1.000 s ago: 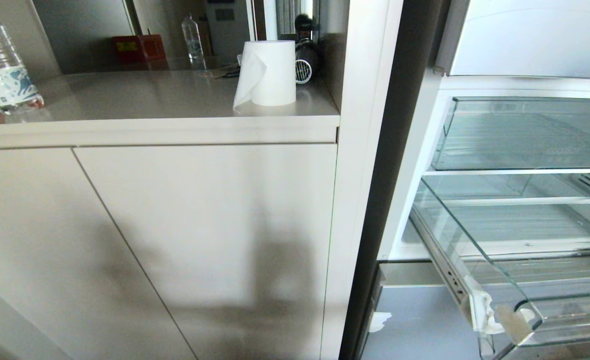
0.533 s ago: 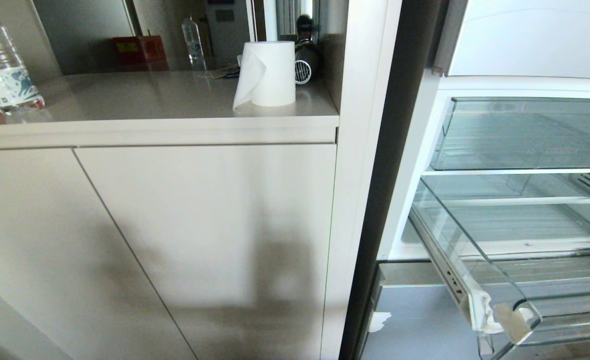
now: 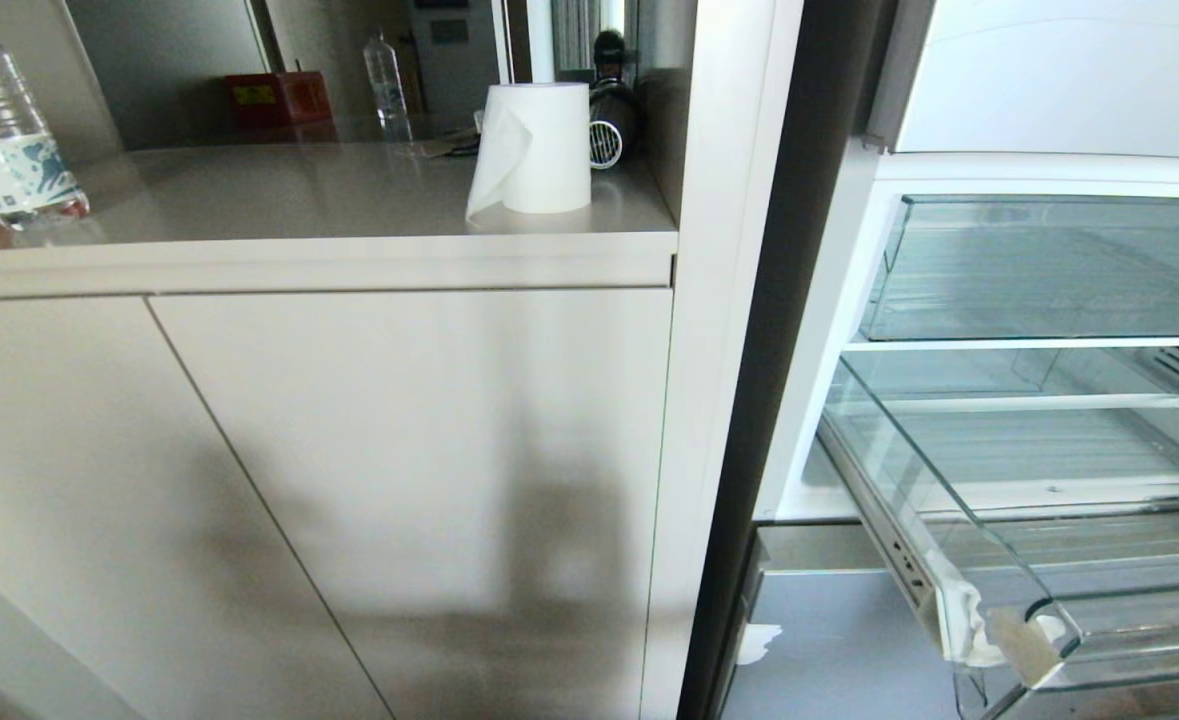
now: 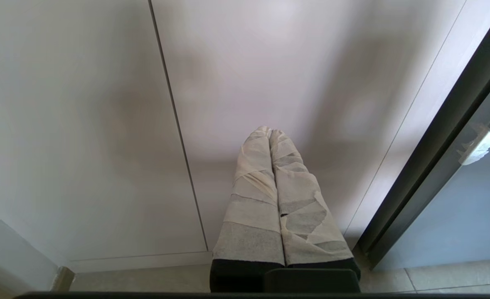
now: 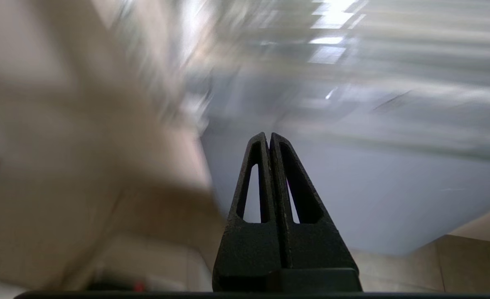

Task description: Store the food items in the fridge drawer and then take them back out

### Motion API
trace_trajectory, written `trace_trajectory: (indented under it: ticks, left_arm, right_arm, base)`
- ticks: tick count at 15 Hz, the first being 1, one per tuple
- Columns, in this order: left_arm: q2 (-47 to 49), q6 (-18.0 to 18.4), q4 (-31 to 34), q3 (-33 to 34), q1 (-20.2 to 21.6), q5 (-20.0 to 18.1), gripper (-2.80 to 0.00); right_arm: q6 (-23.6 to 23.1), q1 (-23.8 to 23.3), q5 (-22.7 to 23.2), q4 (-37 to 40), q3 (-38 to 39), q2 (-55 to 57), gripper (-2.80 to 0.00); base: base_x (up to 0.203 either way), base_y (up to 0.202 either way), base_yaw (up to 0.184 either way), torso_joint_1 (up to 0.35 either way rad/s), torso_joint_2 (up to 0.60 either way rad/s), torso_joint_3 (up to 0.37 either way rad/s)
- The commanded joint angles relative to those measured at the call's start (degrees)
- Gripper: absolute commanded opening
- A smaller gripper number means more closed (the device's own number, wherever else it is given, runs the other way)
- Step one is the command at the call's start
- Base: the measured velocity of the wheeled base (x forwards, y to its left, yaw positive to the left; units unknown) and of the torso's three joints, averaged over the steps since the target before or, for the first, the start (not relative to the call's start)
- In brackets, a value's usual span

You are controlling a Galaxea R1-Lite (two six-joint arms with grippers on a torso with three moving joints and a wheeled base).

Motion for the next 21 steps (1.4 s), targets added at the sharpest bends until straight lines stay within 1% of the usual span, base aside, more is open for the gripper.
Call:
trace_trajectory:
  ticks: [1,2,4,6,7,8,9,11,13,16,17,18,19,21]
  left_arm:
    - [-0.02,-0.01,0.02,0.00,0.00,0.06,-2.80]
    - [-0.02,-0.01,0.02,0.00,0.00,0.06,-2.80]
    - [-0.02,-0.01,0.02,0.00,0.00,0.06,-2.80]
    - [-0.02,-0.01,0.02,0.00,0.00,0.03,-2.80]
    - [-0.02,-0.01,0.02,0.00,0.00,0.03,-2.80]
    - [-0.02,-0.01,0.02,0.00,0.00,0.06,-2.80]
    - [-0.02,-0.01,0.02,0.00,0.00,0.06,-2.80]
    - [-0.02,-0.01,0.02,0.00,0.00,0.04,-2.80]
    - [-0.02,-0.01,0.02,0.00,0.00,0.00,-2.80]
    - [-0.02,-0.01,0.02,0.00,0.00,0.06,-2.80]
    - [-0.02,-0.01,0.02,0.00,0.00,0.03,-2.80]
    - [-0.02,-0.01,0.02,0.00,0.00,0.06,-2.80]
    - [-0.02,-0.01,0.02,0.00,0.00,0.06,-2.80]
    - [-0.02,-0.10,0.02,0.00,0.00,0.06,-2.80]
  right_arm:
    - [-1.20,-0.11,0.66,0.98,0.02,-0.55,-2.80]
    - [-1.11,0.10,0.71,0.98,0.02,-0.55,-2.80]
    - [-1.16,3.30,0.23,1.01,0.02,-0.60,-2.80]
    - [-0.63,5.74,-2.89,2.09,0.02,-0.67,-2.80]
    - [-1.12,7.59,-3.58,3.30,0.02,-0.69,-2.80]
    - [-1.22,8.21,-3.82,3.79,0.02,-0.75,-2.80]
    - [-0.88,7.34,-3.82,3.79,0.02,-0.78,-2.80]
    - [-1.51,3.86,-3.82,3.86,0.07,-0.73,-2.80]
    - [-2.05,-0.86,-3.91,4.02,0.11,-0.67,-2.80]
    - [-2.27,-6.05,-3.85,4.05,0.05,-2.55,-2.80]
    - [-3.08,-6.86,-3.60,4.08,0.07,-4.63,-2.80]
    - [-4.89,-7.54,-3.22,4.21,0.04,-6.31,-2.80]
    - [-5.48,-7.90,-3.12,4.27,0.03,-8.27,-2.80]
    - [-5.19,-8.33,-3.07,4.18,0.03,-14.63,-2.80]
  base:
    - [0.000,0.000,0.000,0.000,0.00,0.000]
    - [0.000,0.000,0.000,0.000,0.00,0.000]
    - [0.000,0.000,0.000,0.000,0.00,0.000]
    - [0.000,0.000,0.000,0.000,0.00,0.000]
    - [0.000,0.000,0.000,0.000,0.00,0.000]
    - [0.000,0.000,0.000,0.000,0.00,0.000]
    - [0.000,0.000,0.000,0.000,0.00,0.000]
    - [0.000,0.000,0.000,0.000,0.00,0.000]
    - [0.000,0.000,0.000,0.000,0.00,0.000]
    - [0.000,0.000,0.000,0.000,0.00,0.000]
    - [0.000,0.000,0.000,0.000,0.00,0.000]
    - [0.000,0.000,0.000,0.000,0.00,0.000]
    - [0.000,0.000,0.000,0.000,0.00,0.000]
    - [0.000,0.000,0.000,0.000,0.00,0.000]
